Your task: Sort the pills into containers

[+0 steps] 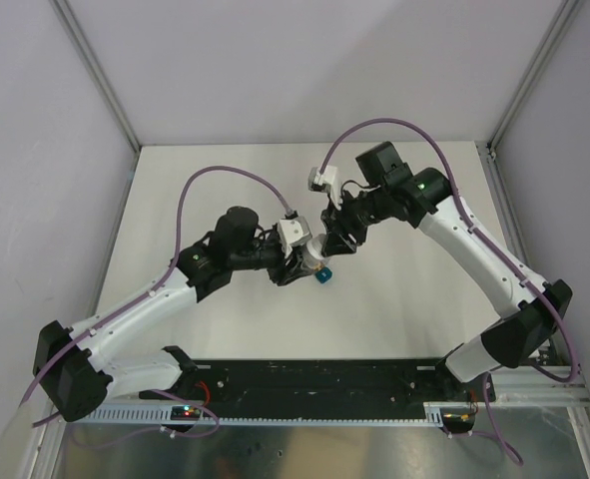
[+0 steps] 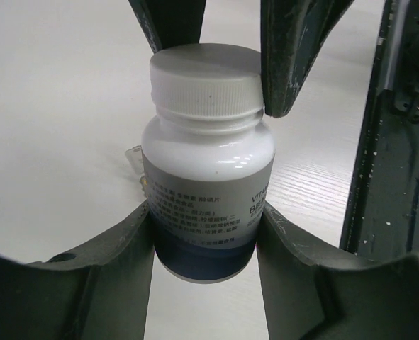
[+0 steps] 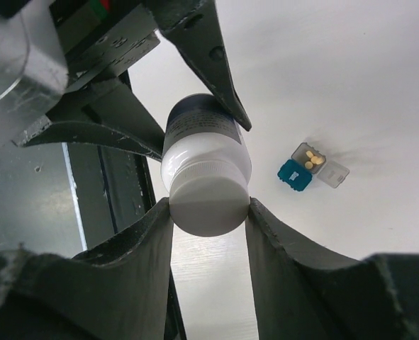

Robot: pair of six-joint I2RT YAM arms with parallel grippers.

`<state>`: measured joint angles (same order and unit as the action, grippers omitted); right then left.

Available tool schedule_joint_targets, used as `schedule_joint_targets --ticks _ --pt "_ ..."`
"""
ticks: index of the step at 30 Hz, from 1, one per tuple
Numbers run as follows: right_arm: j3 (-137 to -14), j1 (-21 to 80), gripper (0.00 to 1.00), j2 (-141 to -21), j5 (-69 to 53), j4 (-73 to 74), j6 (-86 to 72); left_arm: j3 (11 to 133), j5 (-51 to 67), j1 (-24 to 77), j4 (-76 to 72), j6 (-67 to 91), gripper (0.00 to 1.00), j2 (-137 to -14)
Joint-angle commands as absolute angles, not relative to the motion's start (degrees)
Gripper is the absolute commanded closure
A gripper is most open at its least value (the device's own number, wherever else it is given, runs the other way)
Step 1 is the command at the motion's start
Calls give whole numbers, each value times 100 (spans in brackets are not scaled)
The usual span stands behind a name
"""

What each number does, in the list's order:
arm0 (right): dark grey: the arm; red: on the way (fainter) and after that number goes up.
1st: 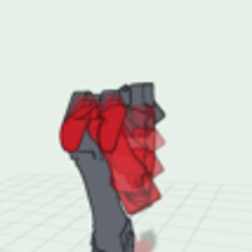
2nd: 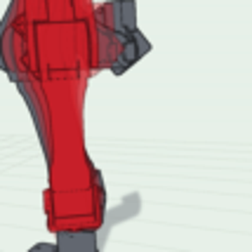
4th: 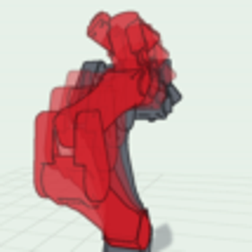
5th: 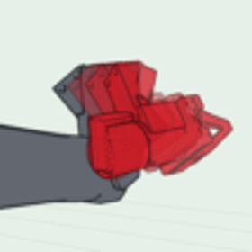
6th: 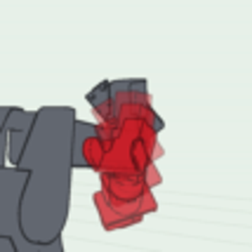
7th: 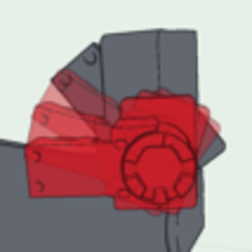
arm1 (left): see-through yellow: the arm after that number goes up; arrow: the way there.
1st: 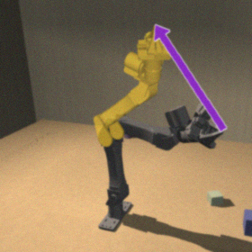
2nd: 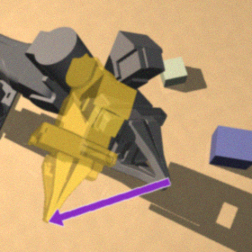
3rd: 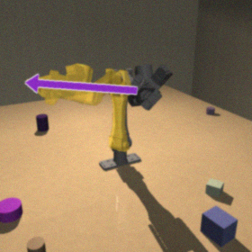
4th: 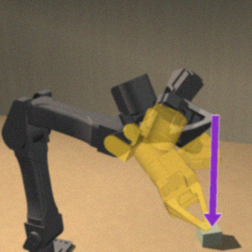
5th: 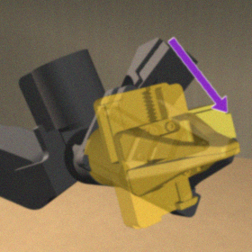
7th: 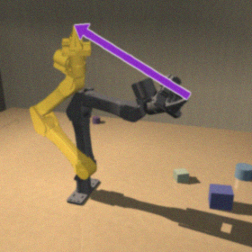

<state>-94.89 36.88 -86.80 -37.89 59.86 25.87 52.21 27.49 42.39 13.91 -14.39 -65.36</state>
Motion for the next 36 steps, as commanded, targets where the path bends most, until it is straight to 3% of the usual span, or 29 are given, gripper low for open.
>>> schedule_joint_targets --ticks 1,14,21,27,32,36 --pt "-9471 3716 87 -8816 -4312 5681 2038 5387 2005 4300 499 -1158 100 -6482" --pt "-9892 3407 90 -9640 -4819 5863 1304 5214 799 4695 279 -1461 100 -6551" --pt "-9951 3259 83 -9917 -5104 5758 933 5159 271 4761 116 -1452 100 -6608" --pt "-9991 3189 68 -9877 -5117 5783 957 5123 317 4771 99 -1487 100 -6627" --pt "-9964 3047 46 -9662 -5074 5824 1065 5064 466 4771 104 -1510 100 -6628" --pt "-9927 2990 34 -9463 -5008 5876 1200 5063 500 4771 107 -1525 100 -6615"
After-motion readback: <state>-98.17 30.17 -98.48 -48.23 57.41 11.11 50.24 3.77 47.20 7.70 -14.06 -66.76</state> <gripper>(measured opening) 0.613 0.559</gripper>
